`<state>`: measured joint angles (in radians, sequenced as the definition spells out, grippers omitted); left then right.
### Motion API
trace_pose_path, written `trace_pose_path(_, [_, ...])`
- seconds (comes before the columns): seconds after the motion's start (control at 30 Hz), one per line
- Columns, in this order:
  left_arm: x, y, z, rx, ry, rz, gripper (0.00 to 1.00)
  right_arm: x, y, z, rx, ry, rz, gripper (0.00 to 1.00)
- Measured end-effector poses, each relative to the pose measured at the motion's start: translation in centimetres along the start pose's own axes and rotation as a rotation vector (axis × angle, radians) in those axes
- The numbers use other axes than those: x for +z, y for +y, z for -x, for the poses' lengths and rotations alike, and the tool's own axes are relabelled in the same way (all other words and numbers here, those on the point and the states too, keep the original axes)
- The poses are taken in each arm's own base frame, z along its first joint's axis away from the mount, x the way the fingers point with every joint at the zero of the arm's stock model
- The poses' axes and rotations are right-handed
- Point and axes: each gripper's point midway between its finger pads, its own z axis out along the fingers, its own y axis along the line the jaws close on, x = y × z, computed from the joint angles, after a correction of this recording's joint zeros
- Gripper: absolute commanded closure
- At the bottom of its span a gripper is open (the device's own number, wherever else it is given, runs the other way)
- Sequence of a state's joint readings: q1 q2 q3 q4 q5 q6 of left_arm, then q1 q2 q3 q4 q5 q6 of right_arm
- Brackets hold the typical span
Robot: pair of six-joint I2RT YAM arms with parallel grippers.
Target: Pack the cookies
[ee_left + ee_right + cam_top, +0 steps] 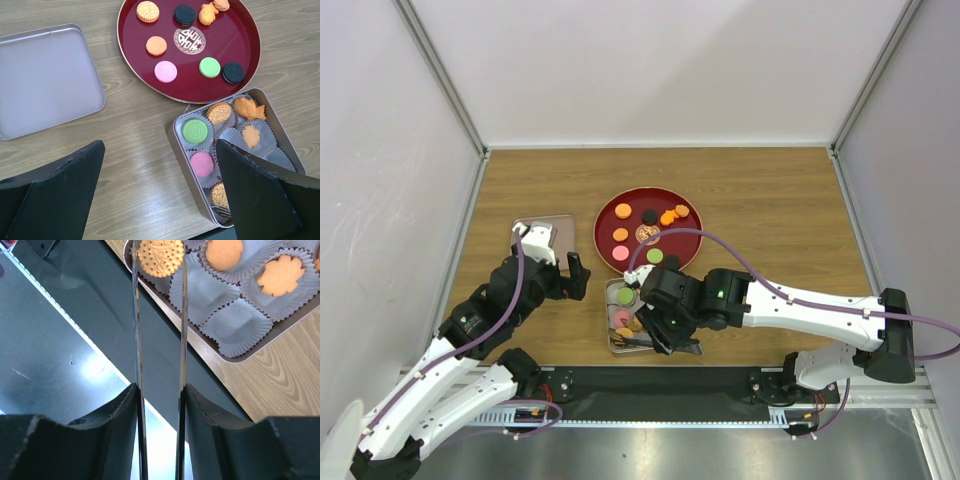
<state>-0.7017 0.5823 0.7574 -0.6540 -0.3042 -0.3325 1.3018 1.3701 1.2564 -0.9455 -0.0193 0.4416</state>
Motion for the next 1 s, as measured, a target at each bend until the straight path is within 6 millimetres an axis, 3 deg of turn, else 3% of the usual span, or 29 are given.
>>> trace_pose_path(1.0, [-0.07,-0.19,-0.02,0.003,-0.001,-0.008,0.0,0.31,0.02,-0.37,0.002,0.01,0.005,0.49])
